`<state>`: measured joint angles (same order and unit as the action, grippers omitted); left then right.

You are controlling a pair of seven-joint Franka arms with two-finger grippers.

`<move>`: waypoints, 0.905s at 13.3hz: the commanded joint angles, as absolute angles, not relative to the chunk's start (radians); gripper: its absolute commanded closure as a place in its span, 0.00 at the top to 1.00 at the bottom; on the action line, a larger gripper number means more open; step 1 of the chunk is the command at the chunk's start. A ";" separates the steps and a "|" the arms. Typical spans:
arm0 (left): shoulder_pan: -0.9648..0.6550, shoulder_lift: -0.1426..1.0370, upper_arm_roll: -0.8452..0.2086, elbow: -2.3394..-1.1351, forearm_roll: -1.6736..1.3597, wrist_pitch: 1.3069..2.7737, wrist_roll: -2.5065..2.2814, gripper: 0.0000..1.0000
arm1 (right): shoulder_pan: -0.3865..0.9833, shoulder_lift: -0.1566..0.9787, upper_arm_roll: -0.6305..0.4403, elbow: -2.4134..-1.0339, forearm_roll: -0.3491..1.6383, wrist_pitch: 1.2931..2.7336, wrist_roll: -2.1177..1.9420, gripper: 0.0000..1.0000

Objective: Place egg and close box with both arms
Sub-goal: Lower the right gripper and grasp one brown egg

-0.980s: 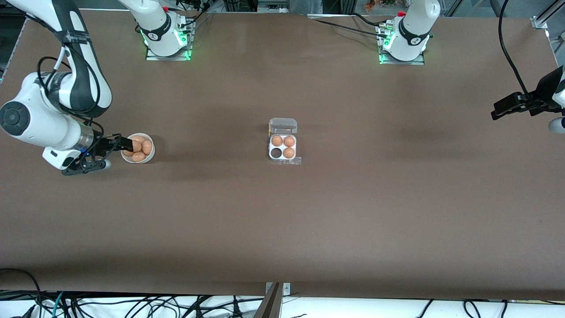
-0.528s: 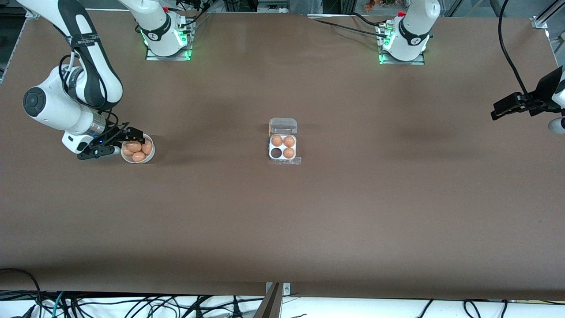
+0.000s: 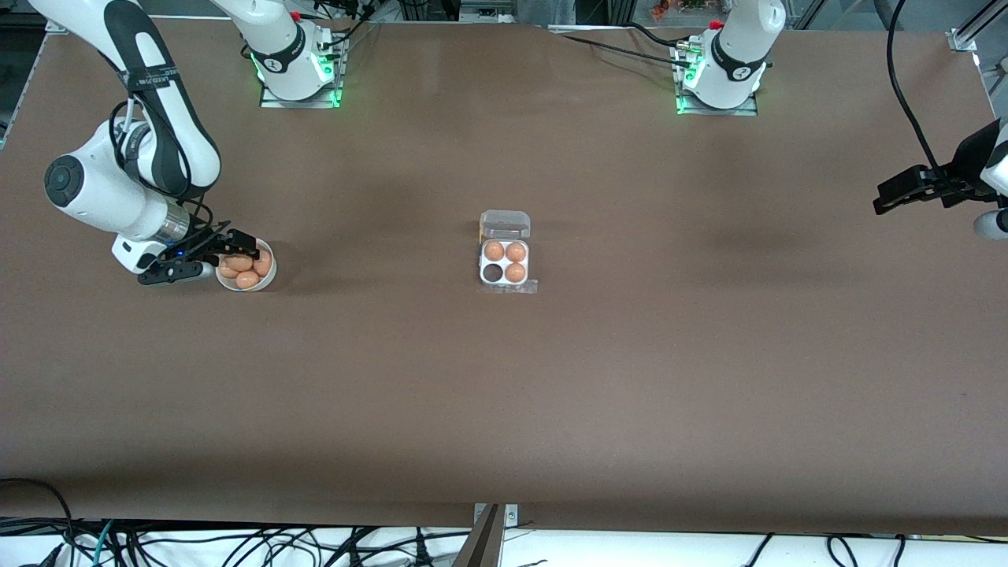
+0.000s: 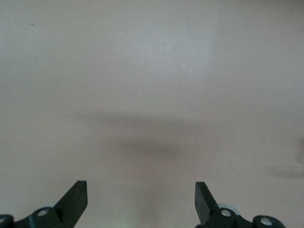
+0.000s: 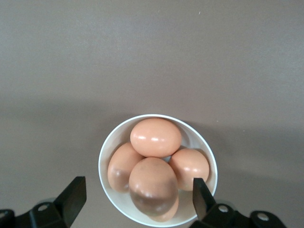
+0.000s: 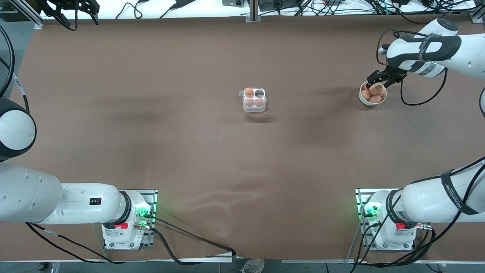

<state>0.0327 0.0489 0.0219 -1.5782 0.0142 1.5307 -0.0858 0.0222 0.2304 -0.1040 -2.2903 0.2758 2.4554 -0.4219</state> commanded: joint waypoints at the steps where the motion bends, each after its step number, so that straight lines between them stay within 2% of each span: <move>1: 0.032 0.060 0.017 -1.557 0.043 1.508 -0.077 1.00 | 0.023 0.233 -0.103 -2.306 0.304 2.480 -0.451 0.90; 10: 0.026 0.063 0.014 -1.559 0.038 1.508 -0.081 1.00 | 0.028 0.245 -0.098 -2.303 0.304 2.494 -0.449 0.48; 12: 0.026 0.067 0.014 -1.555 0.038 1.508 -0.080 1.00 | 0.029 0.250 -0.098 -2.303 0.304 2.494 -0.449 0.42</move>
<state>0.0291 0.0543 0.0181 -1.5781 0.0142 1.5260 -0.0858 0.0272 0.2525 -0.1027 -2.2906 0.2767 2.4792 -0.4243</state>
